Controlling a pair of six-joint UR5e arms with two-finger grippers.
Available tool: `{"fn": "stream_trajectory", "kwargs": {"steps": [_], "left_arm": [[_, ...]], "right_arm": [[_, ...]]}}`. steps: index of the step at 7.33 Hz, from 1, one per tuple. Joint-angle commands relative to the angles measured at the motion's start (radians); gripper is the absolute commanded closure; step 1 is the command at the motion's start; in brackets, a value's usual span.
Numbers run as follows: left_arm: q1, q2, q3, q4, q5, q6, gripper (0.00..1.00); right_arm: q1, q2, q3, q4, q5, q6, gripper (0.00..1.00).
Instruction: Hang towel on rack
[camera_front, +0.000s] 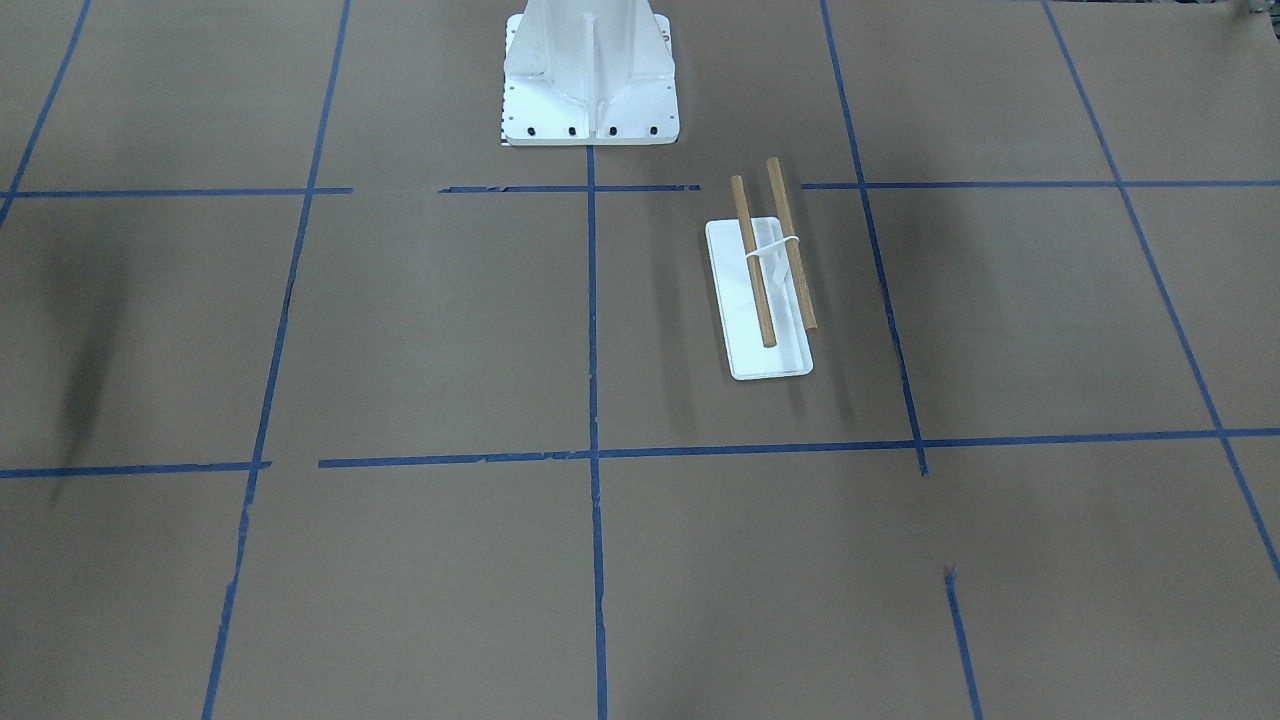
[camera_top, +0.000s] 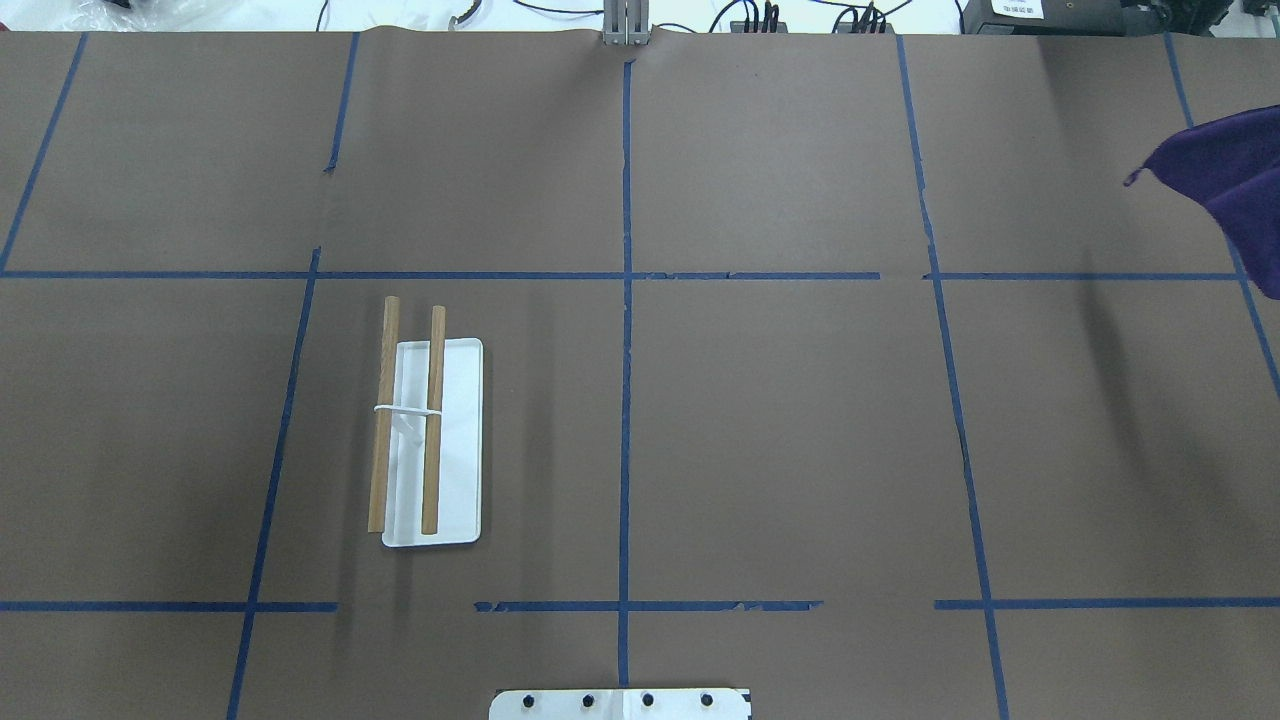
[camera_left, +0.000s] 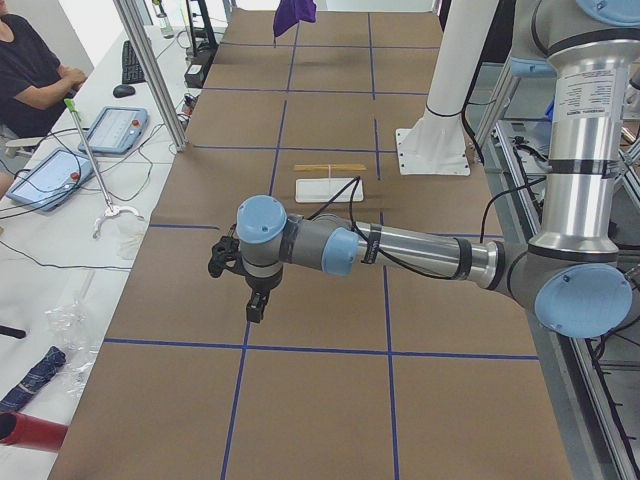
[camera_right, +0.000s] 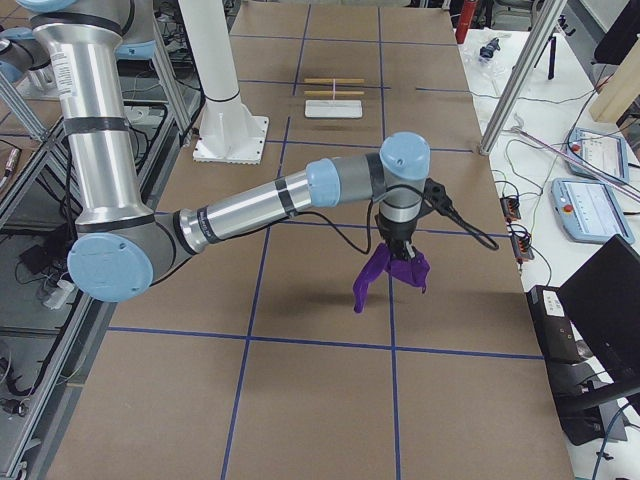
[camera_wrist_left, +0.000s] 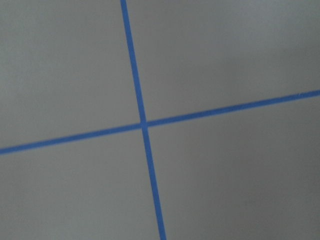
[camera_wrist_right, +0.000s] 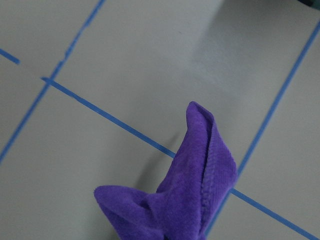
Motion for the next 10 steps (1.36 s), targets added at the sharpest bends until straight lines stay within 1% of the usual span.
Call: {"fn": "stream_trajectory", "kwargs": {"steps": [1,2,4,5,6,7,8,9,10], "left_arm": [[0.03,-0.019,0.044,-0.315,0.004,-0.175,0.0],[0.075,-0.021,0.046,-0.435,0.005,-0.314,0.0],[0.16,-0.024,0.046,-0.609,0.005,-0.54,0.0],[0.213,-0.042,0.046,-0.705,0.007,-0.7,0.0],[0.249,-0.069,0.046,-0.781,0.007,-0.849,0.0],[0.292,-0.082,0.046,-0.882,0.015,-0.951,0.0],[0.348,-0.106,0.044,-0.978,0.083,-1.084,0.0],[0.407,-0.163,0.044,-1.025,0.126,-1.266,0.0],[0.436,-0.235,0.046,-1.027,0.134,-1.456,0.0]], "right_arm": [[-0.126,0.049,0.077,0.118,0.004,0.312,1.0],[-0.195,0.051,0.111,0.202,0.003,0.499,1.0],[-0.318,0.052,0.108,0.491,-0.009,0.87,1.0],[-0.358,0.052,0.108,0.621,-0.043,1.033,1.0],[-0.398,0.052,0.111,0.727,-0.089,1.149,1.0],[-0.451,0.083,0.111,0.785,-0.165,1.248,1.0],[-0.514,0.129,0.123,0.791,-0.245,1.33,1.0],[-0.573,0.182,0.141,0.792,-0.329,1.431,1.0],[-0.648,0.219,0.175,0.792,-0.441,1.509,1.0]]}}
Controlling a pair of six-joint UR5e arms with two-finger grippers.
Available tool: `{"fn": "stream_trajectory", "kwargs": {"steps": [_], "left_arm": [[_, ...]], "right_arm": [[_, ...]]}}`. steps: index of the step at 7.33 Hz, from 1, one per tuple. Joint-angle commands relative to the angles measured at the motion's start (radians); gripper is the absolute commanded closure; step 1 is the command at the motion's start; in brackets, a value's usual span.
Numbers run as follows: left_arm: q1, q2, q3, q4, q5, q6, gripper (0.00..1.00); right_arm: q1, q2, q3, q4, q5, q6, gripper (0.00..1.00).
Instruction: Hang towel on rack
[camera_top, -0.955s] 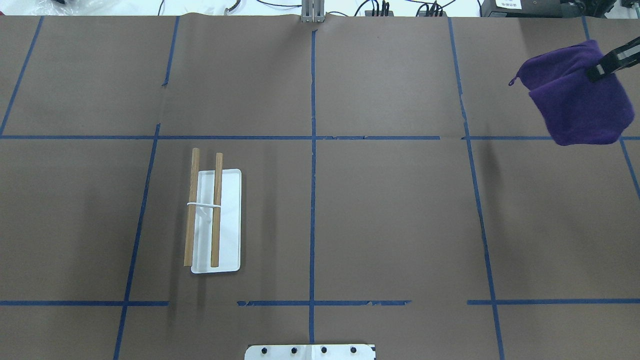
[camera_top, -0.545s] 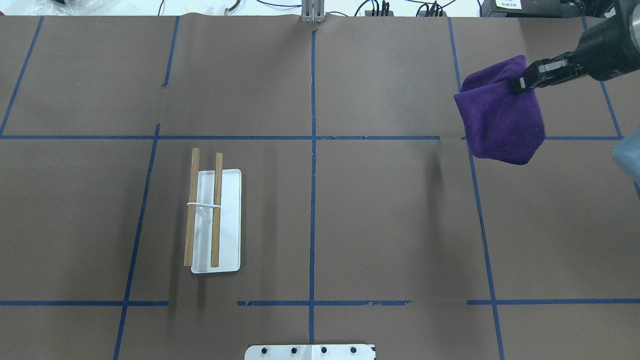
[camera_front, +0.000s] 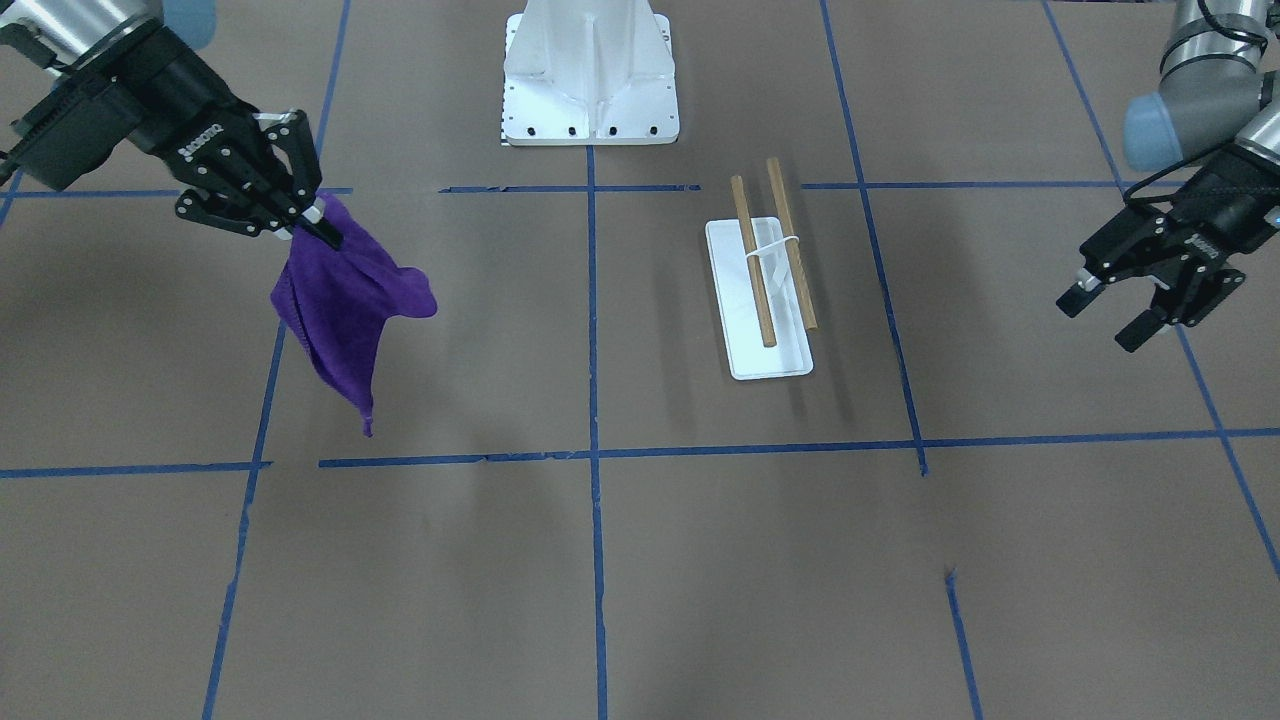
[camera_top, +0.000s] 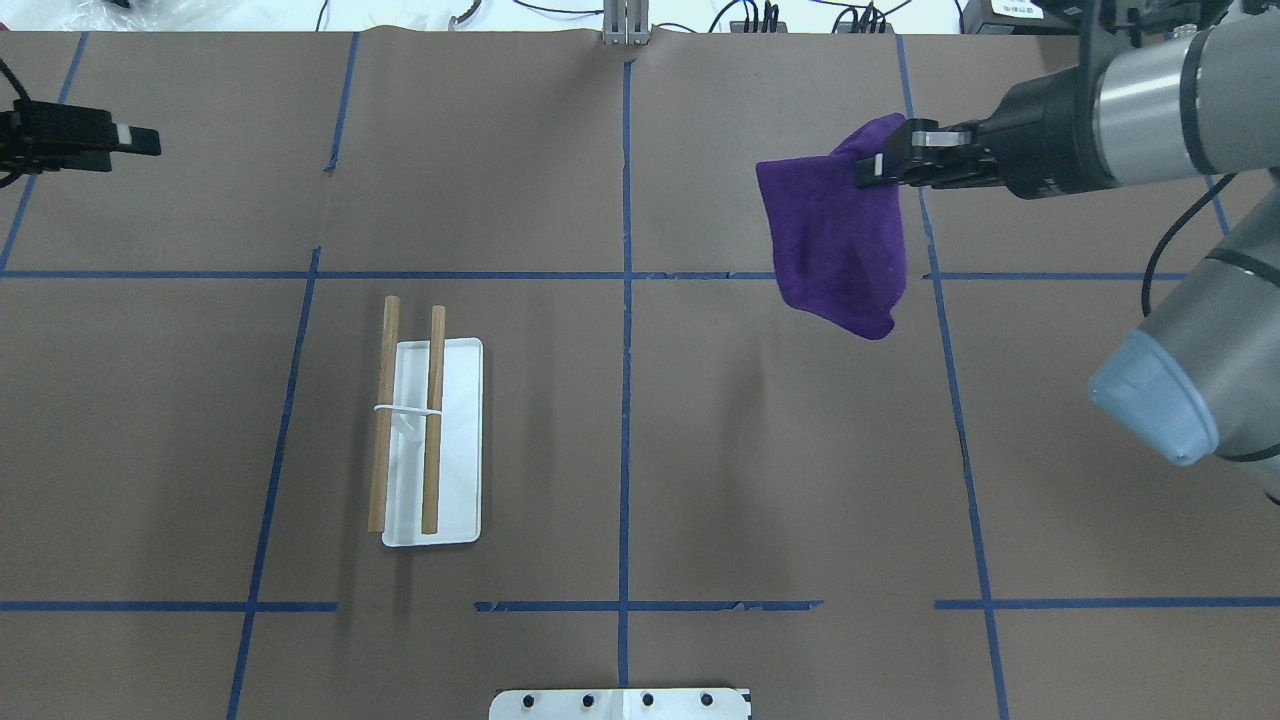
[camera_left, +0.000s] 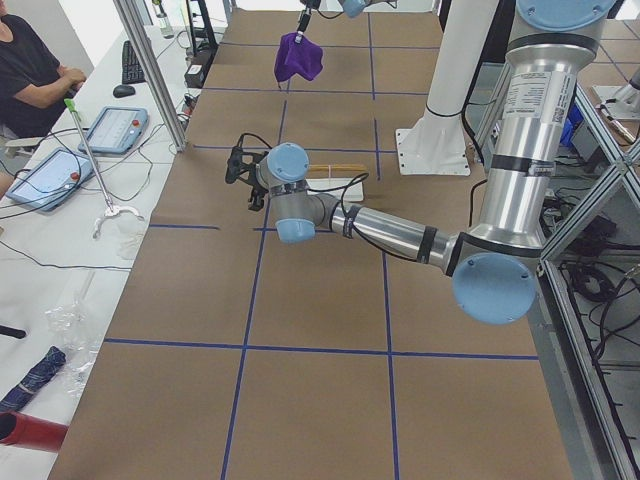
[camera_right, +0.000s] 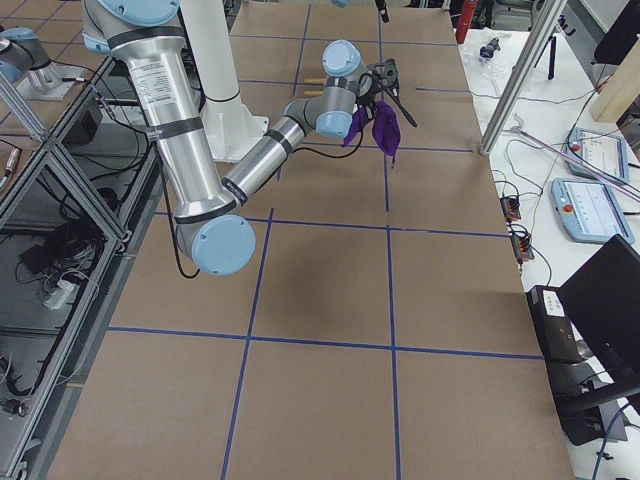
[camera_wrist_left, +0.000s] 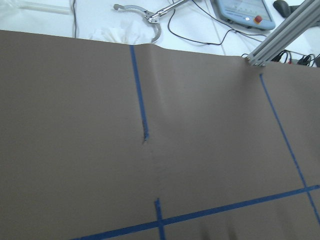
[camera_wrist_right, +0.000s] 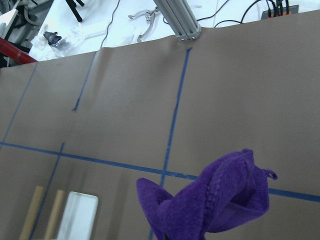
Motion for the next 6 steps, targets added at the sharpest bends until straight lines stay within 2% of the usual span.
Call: {"fn": "stream_trajectory", "kwargs": {"steps": [1,2,3,4,6], "left_arm": [[0.096,-0.138,0.009,-0.033,0.028,-0.417,0.0],[0.145,-0.166,0.007,-0.03,0.034,-0.538,0.0],[0.214,-0.214,0.006,-0.025,0.083,-0.683,0.0],[0.283,-0.261,0.003,-0.021,0.131,-0.814,0.0],[0.323,-0.298,0.001,-0.019,0.134,-0.917,0.0]], "right_arm": [[-0.162,0.071,0.072,0.009,-0.228,0.153,1.0],[-0.196,0.117,0.078,0.009,-0.264,0.162,1.0],[-0.221,0.137,0.086,0.01,-0.295,0.159,1.0],[-0.255,0.134,0.089,0.063,-0.34,0.155,1.0],[-0.301,0.125,0.089,0.156,-0.376,0.145,1.0]]}}
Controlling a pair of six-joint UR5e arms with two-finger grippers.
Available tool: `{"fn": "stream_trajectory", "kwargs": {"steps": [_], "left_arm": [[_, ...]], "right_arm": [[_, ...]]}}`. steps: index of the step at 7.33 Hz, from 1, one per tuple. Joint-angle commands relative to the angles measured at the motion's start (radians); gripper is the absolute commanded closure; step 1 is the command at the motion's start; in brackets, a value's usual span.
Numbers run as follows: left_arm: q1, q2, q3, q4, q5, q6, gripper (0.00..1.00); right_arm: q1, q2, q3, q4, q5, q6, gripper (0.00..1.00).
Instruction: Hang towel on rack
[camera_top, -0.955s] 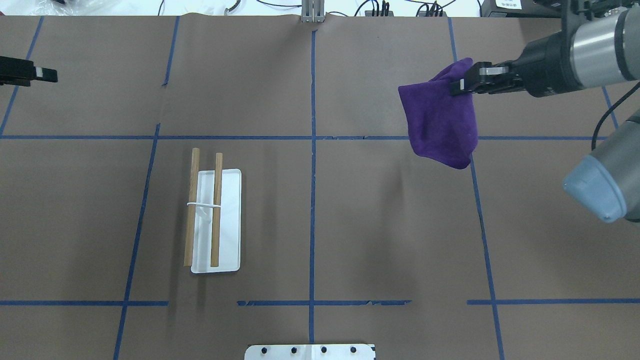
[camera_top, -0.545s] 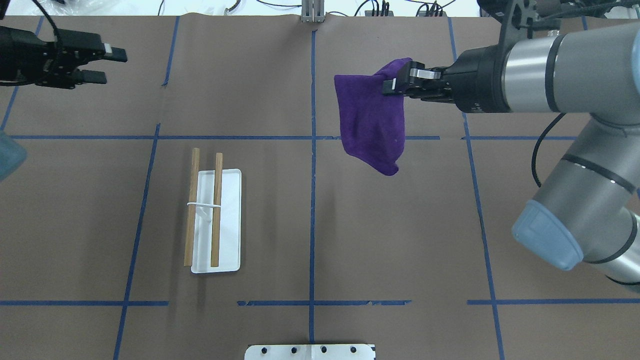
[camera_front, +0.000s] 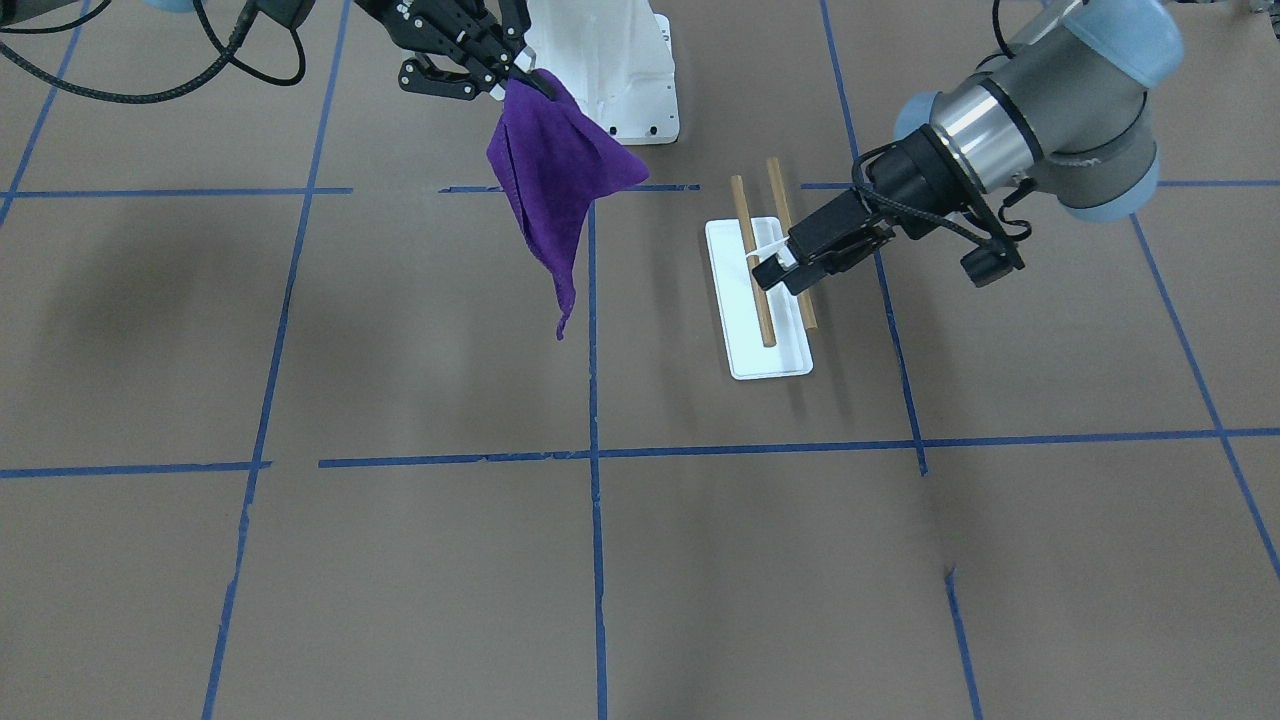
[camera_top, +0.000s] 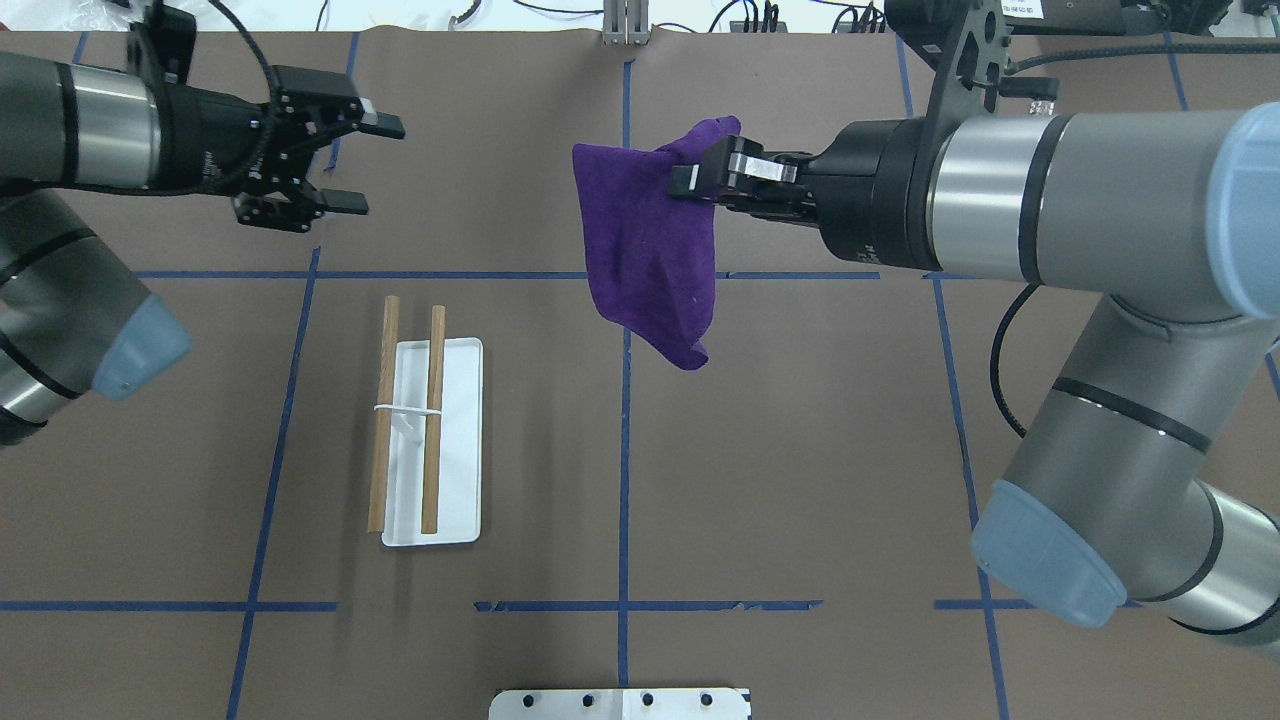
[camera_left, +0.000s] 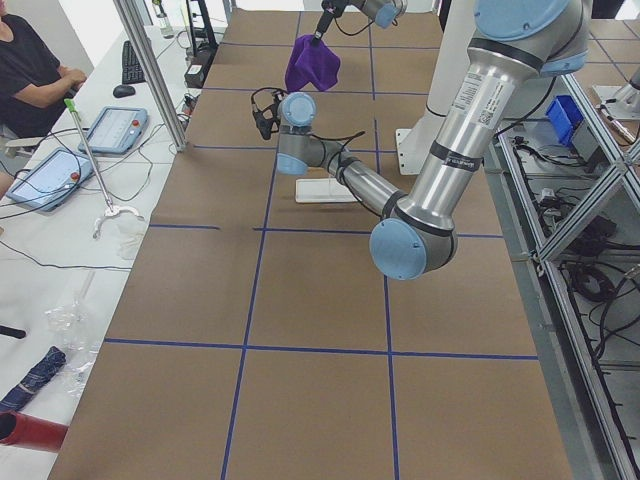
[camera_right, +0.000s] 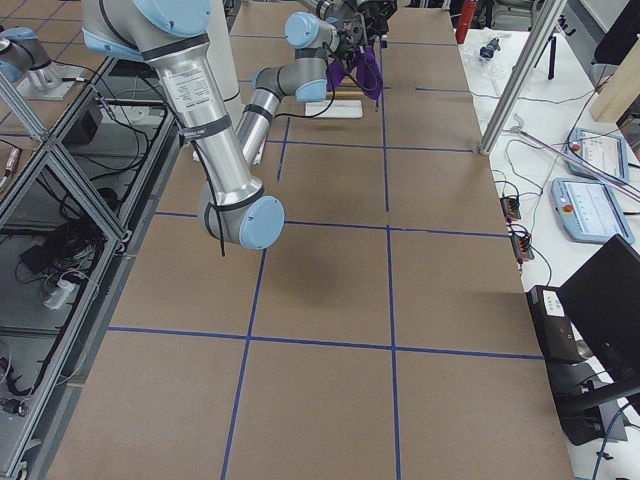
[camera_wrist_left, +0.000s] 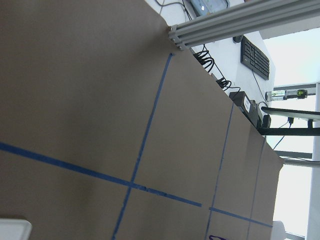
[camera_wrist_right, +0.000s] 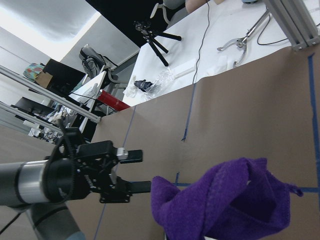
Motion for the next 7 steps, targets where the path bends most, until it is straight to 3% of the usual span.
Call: {"fn": "stream_trajectory", "kwargs": {"steps": [1,7], "left_arm": [[0.03,-0.056,0.002,0.005,0.004,-0.14,0.0],[0.125,-0.159,0.001,0.013,0.026,-0.389,0.0]], "right_arm": [[-0.039,-0.004,0.001,0.081,-0.021,-0.003,1.0],[-0.079,-0.004,-0.008,0.151,-0.062,-0.003,1.0]]}}
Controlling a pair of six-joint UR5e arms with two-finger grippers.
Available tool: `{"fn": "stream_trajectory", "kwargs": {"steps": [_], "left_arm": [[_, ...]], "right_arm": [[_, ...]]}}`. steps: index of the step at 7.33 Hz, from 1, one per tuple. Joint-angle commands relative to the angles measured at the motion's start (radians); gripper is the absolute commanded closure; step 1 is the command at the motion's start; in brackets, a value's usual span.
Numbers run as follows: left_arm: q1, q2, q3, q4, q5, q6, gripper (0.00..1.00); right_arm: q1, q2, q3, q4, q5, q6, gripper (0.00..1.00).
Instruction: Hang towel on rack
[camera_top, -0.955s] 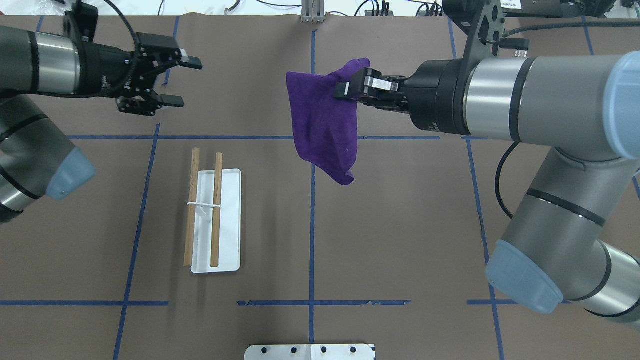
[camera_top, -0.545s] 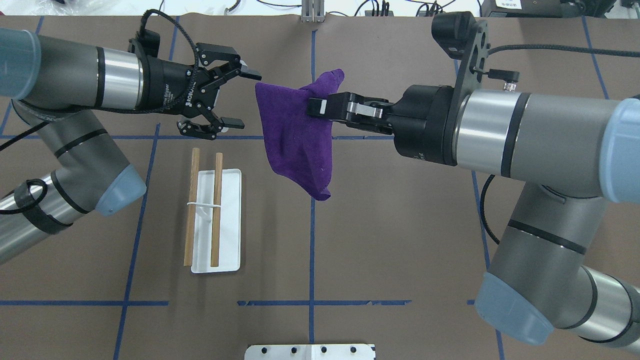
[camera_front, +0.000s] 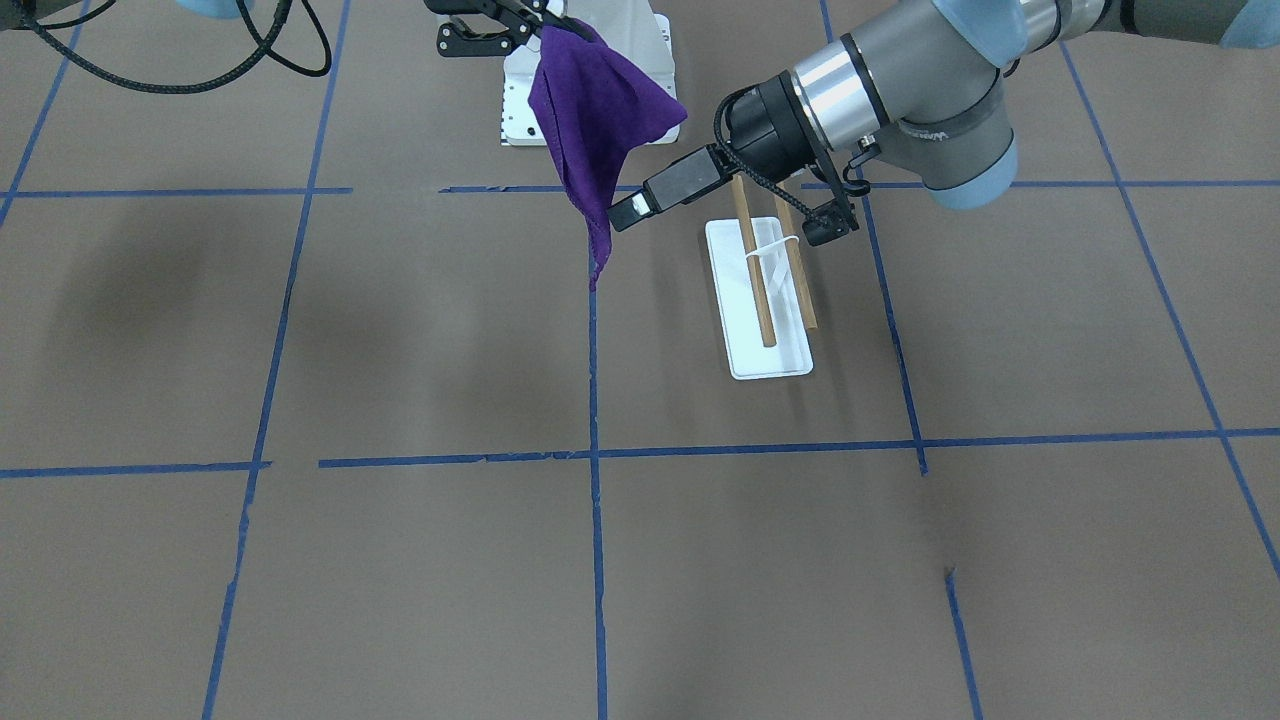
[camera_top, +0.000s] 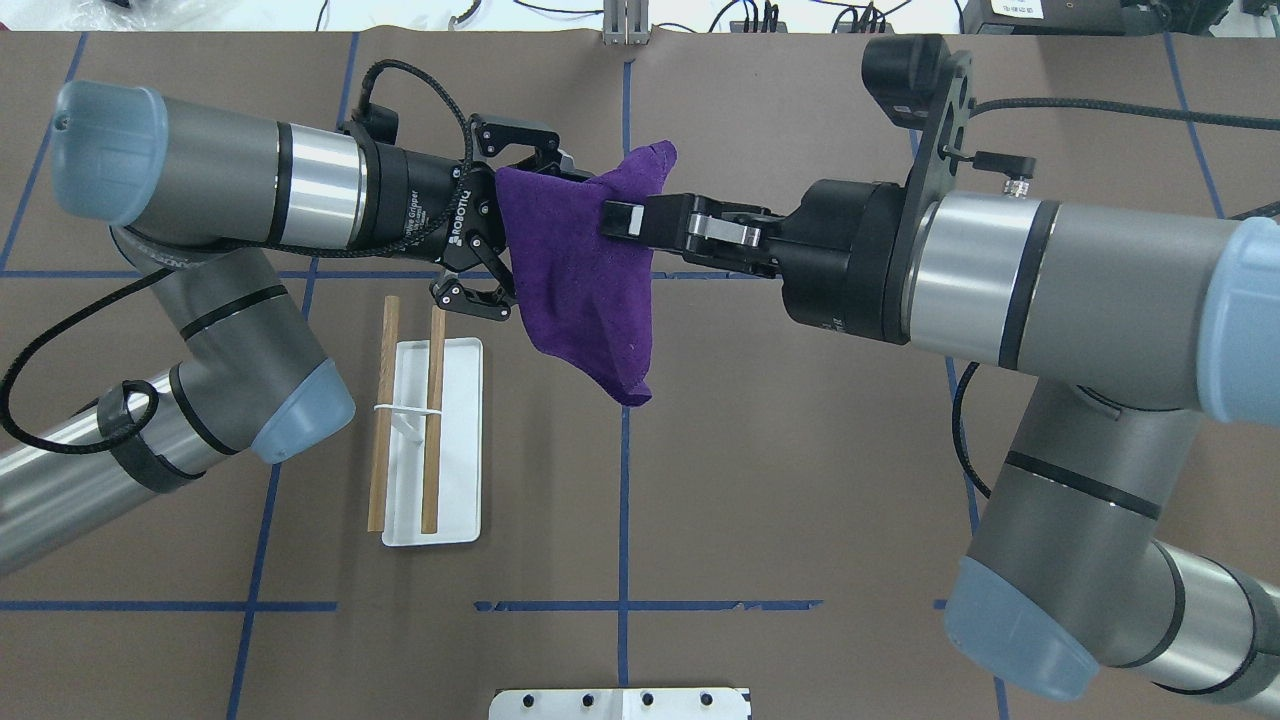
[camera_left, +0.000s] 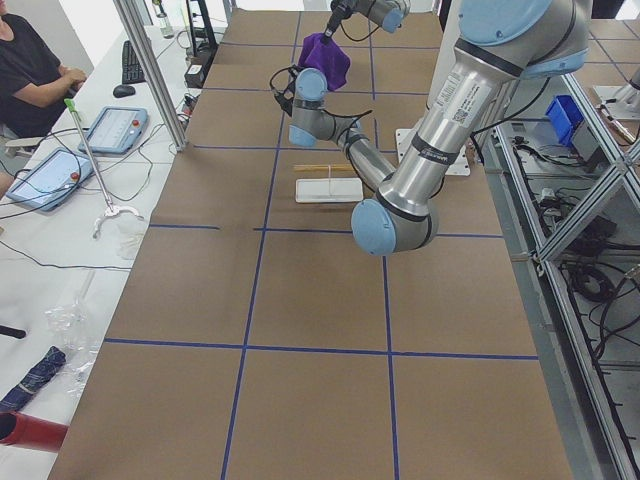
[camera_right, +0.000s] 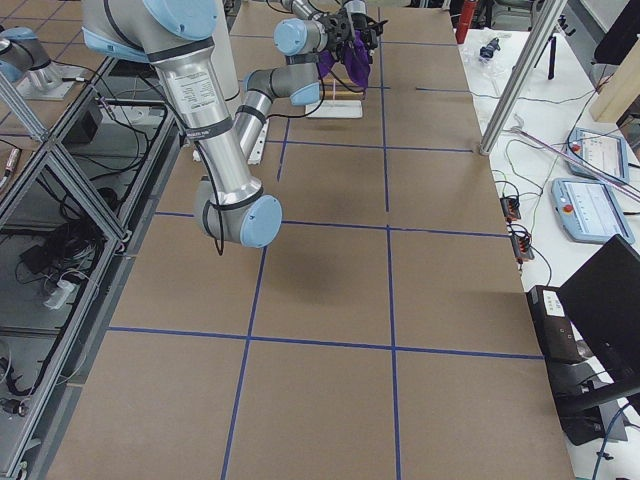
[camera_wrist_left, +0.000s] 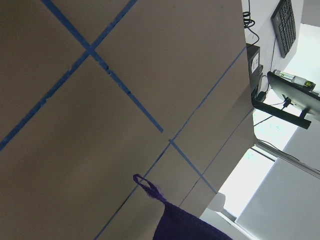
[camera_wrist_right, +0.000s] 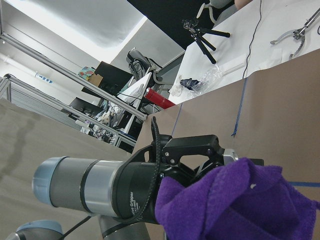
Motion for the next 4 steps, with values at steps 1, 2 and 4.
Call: {"fn": "stream_trajectory", "kwargs": {"steps": [1,2,4], "left_arm": [[0.008,-0.027,-0.002,0.0,0.005,-0.029,0.0],[0.008,-0.03,-0.002,0.0,0.005,-0.043,0.0],[0.008,-0.034,-0.002,-0.002,0.005,-0.038,0.0]], "right_arm": [[-0.032,-0.001,-0.003,0.028,-0.038,-0.001,1.0],[-0.035,-0.001,-0.003,0.032,-0.038,-0.001,1.0],[-0.034,-0.001,-0.002,0.034,-0.038,-0.004,1.0]]}}
